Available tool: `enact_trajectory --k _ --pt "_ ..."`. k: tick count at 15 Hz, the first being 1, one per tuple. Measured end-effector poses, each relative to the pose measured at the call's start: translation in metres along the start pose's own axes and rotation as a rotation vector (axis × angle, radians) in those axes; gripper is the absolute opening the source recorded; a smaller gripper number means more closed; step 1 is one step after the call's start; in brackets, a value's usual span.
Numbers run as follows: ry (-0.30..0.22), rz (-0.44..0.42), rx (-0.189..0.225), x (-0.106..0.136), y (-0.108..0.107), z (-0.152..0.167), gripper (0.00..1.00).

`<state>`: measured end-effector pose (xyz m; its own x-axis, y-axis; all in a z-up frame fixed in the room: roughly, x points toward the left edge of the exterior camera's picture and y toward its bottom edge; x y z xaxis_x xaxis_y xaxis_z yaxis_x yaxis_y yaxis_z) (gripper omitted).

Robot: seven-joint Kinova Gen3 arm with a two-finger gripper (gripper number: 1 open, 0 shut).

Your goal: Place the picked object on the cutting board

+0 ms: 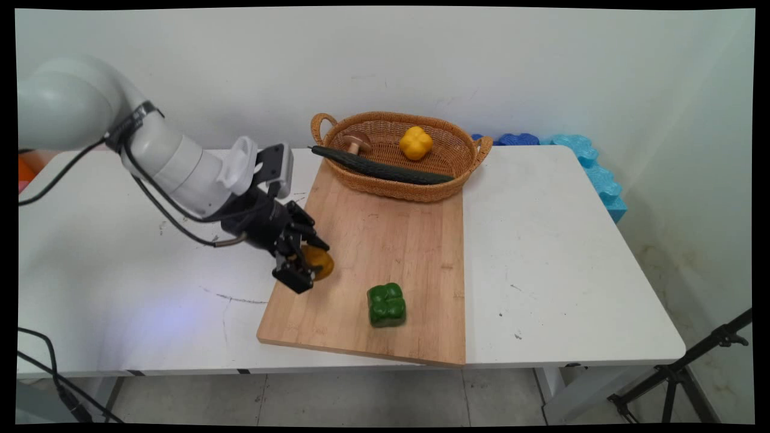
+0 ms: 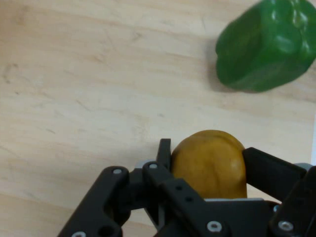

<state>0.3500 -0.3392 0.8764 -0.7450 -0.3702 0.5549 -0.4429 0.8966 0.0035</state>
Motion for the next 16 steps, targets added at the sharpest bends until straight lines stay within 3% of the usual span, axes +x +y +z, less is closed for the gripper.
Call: enact_trajectory --k 12,13,16 --pt "-0.001 0.010 -0.013 -0.026 0.006 0.041 0.00" --pt "-0.001 0.013 -0.014 -0.028 0.006 0.044 1.00" --pt "-0.001 0.022 -0.015 -0.031 0.006 0.047 1.00"
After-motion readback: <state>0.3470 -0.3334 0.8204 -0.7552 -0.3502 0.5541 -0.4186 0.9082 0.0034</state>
